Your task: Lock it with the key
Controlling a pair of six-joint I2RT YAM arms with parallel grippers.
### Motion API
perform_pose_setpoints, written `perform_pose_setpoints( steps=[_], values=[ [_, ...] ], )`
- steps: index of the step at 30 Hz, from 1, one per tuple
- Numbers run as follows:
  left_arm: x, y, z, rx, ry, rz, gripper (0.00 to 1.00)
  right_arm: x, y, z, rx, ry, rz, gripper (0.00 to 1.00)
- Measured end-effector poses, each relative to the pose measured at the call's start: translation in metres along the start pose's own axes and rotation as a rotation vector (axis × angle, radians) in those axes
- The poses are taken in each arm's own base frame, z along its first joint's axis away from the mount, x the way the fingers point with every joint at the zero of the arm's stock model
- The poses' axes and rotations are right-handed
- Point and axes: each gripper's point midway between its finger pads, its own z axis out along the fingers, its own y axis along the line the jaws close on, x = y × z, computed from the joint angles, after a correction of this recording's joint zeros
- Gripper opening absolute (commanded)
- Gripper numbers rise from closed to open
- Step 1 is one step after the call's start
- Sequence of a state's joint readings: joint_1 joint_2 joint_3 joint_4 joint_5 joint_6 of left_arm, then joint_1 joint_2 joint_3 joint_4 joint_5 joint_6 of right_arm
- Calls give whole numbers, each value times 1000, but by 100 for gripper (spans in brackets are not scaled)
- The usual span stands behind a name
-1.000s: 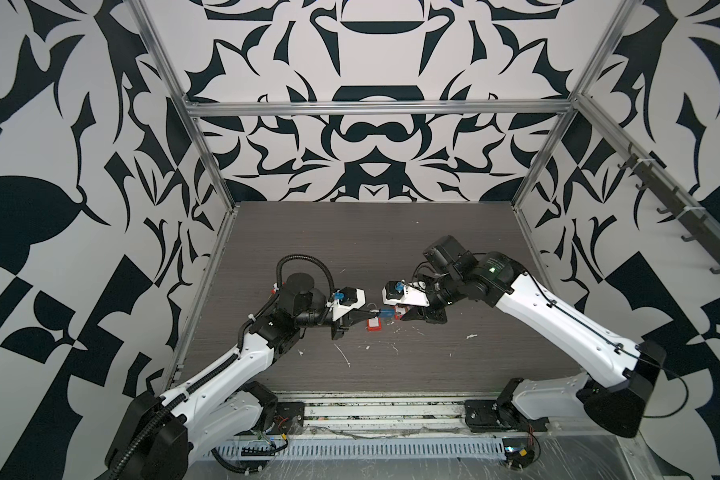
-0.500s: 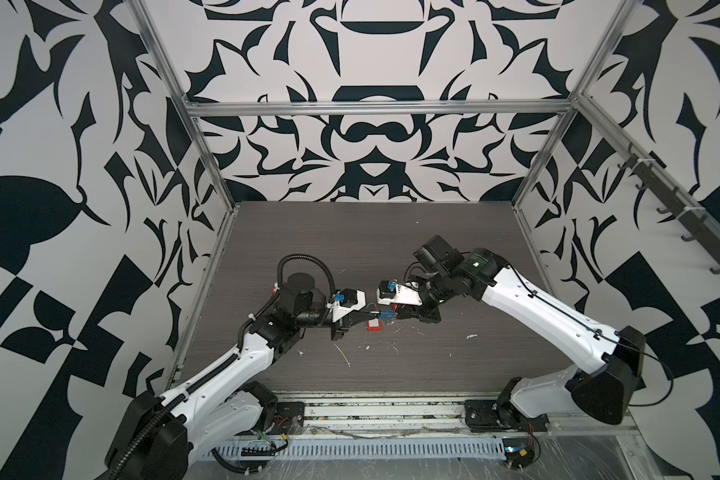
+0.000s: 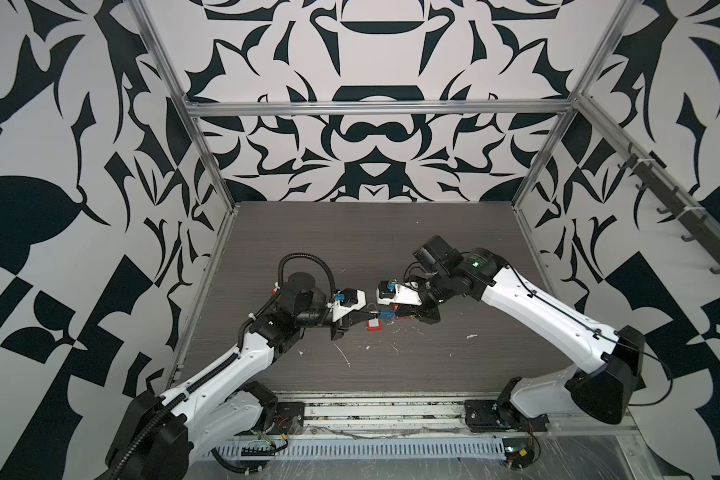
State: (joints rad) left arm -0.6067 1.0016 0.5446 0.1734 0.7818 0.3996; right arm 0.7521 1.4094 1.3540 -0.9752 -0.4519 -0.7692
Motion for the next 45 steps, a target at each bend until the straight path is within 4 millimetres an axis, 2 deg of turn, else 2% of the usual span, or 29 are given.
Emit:
perform_pose_setpoints(
  steps=[15, 23, 39, 45],
  values=[
    [8, -1, -4, -15, 55, -6, 0, 7, -1, 10, 8, -8, -23, 0],
    [2, 0, -10, -30, 40, 11, 0, 1, -2, 4, 23, -79, -33, 0],
    [-1, 1, -11, -24, 51, 28, 0, 2, -3, 3, 8, -91, -42, 0],
    [5, 10, -17, -49, 62, -29, 0, 38, -17, -2, 81, 61, 18, 0]
  ],
)
